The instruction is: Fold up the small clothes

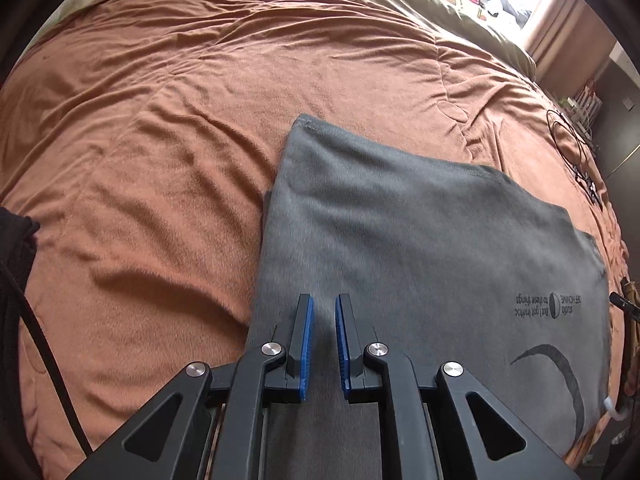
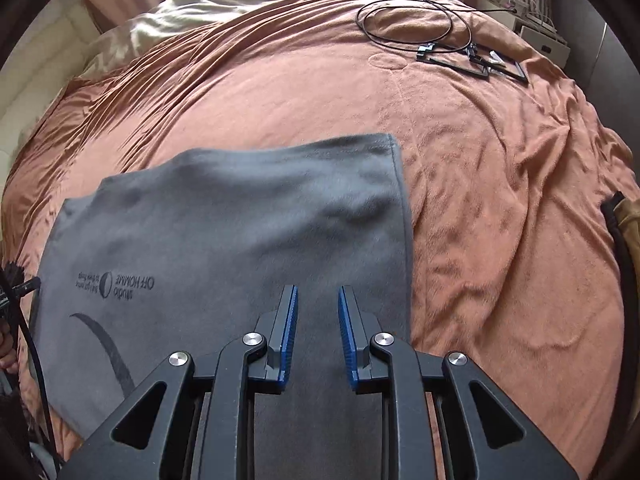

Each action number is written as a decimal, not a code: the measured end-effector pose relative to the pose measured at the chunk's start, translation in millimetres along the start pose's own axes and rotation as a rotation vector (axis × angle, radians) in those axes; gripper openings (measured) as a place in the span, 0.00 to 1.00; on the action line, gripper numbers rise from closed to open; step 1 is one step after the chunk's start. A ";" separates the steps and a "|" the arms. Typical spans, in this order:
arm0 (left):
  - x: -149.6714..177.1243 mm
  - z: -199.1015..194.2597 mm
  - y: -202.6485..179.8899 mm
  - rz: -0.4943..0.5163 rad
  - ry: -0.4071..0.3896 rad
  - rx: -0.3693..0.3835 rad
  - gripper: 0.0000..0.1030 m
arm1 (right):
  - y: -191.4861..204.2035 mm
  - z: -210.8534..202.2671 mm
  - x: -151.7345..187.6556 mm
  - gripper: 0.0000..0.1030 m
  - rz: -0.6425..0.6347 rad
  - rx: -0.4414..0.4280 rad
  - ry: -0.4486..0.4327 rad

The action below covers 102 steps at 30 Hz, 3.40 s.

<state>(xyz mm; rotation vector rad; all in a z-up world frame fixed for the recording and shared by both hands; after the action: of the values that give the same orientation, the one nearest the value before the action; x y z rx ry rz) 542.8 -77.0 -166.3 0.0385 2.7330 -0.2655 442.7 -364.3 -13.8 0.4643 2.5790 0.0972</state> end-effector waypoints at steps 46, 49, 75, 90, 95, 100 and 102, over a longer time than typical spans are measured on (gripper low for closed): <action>151.8 -76.2 -3.8 0.032 -0.083 0.077 0.12 | 50.6 -100.1 177.0 0.32 -0.058 -0.106 -0.072; 150.7 -71.4 -29.8 0.068 -0.085 0.091 0.12 | 58.2 -96.0 176.7 0.32 -0.054 -0.108 -0.072; 177.6 -27.9 -92.3 0.167 -0.083 0.046 0.19 | 93.2 -61.3 188.8 0.33 -0.140 0.006 -0.066; 168.1 -67.7 8.2 -0.045 -0.114 0.035 0.19 | 169.4 -58.4 171.1 0.33 -0.254 -0.155 -0.070; 169.9 -78.9 44.4 -0.124 -0.125 0.045 0.19 | 187.9 -40.0 159.7 0.33 -0.285 -0.180 -0.038; 168.2 -87.0 67.9 -0.207 -0.132 0.097 0.20 | 216.6 -23.9 153.8 0.33 -0.357 -0.219 0.000; 168.4 -87.1 73.4 -0.241 -0.127 0.127 0.27 | 224.6 -19.0 152.9 0.33 -0.388 -0.209 0.011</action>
<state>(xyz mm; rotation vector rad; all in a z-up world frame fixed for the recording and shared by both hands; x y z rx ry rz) 359.0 9.9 -165.7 -0.2648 2.5899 -0.4918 378.3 -100.5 -35.1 -0.1147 2.5824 0.2296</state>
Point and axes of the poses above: each gripper's, at about its wrist camera, not at the fingertips, and z roughly the way its jaws point, y to its left, x to its underside, the point moved 1 cm from there along z, roughly the way its jaws point, and after that the axes turned 1 degree about y, right-handed, at the moved point
